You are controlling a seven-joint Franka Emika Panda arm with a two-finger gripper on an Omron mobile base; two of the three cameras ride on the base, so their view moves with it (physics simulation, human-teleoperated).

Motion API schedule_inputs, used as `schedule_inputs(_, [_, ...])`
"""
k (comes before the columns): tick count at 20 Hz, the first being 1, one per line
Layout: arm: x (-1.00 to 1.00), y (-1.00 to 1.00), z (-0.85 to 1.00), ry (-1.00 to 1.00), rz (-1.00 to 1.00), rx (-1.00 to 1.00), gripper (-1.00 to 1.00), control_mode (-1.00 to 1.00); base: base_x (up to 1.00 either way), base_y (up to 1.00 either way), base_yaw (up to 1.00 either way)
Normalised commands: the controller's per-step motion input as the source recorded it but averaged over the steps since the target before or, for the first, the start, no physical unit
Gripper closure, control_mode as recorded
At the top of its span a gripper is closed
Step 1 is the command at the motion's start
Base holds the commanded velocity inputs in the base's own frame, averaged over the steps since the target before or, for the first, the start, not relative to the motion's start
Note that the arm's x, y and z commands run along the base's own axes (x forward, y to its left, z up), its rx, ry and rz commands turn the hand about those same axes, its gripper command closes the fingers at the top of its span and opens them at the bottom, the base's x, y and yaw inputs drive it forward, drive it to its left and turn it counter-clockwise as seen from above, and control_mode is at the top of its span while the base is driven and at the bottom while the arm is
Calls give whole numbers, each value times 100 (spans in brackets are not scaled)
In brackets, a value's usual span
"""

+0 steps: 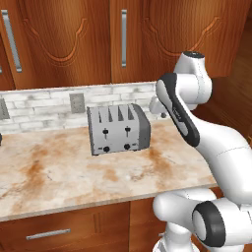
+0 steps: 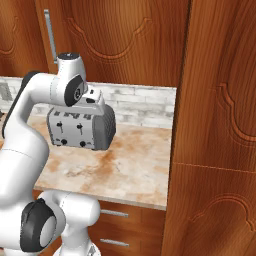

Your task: Get the candle and the beer from the cabinet and move them to the dining counter.

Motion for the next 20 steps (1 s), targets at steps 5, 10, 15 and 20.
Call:
schedule_inputs(5, [0, 0, 10, 0, 3, 0, -100, -100, 0, 0, 0])
schedule_inputs(10, [-7, 6, 49, -14, 2, 0, -100, -100, 0, 0, 0])
schedule_inputs(15, [-42, 20, 66, -24, 0, 0, -100, -100, 0, 0, 0])
schedule_inputs(20, [-48, 15, 70, -31, 0, 0, -100, -100, 0, 0, 0])
